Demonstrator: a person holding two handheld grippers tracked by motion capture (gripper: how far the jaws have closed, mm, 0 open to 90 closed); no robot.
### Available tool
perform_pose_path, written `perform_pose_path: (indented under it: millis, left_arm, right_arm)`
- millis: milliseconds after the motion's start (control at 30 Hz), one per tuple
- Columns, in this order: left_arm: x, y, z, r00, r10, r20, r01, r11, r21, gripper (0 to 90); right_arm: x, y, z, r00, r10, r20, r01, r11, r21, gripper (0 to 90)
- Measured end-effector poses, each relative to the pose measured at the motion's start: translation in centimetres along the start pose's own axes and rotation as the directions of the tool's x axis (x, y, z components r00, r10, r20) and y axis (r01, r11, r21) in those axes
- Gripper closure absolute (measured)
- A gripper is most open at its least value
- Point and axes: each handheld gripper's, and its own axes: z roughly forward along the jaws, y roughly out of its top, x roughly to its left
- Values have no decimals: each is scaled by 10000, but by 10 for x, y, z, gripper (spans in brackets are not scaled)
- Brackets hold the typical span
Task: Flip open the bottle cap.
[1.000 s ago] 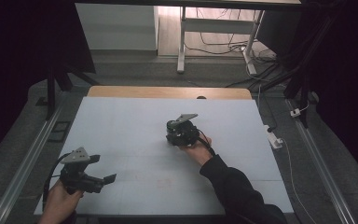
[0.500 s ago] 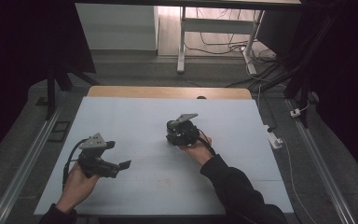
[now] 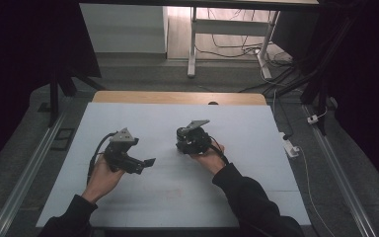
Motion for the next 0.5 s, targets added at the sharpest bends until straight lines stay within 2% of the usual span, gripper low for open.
perform_pose_path:
  millis: [67,133,333,500]
  left_arm:
    - [1,4,6,10000,29,2,-29,10000,17,0]
    - [4,8,11,9997,86,237,-85,10000,-49,0]
    - [9,20,25,9980,390,506,-389,9992,-16,0]
    - [13,27,37,9976,331,602,-334,9994,42,0]
  right_arm:
    - [0,0,0,10000,-7,-2,7,10000,6,527]
    - [0,0,0,10000,-7,-3,7,10000,10,527]
    - [0,0,0,10000,-18,-7,18,10000,10,527]
    - [0,0,0,10000,-5,-4,5,10000,7,527]
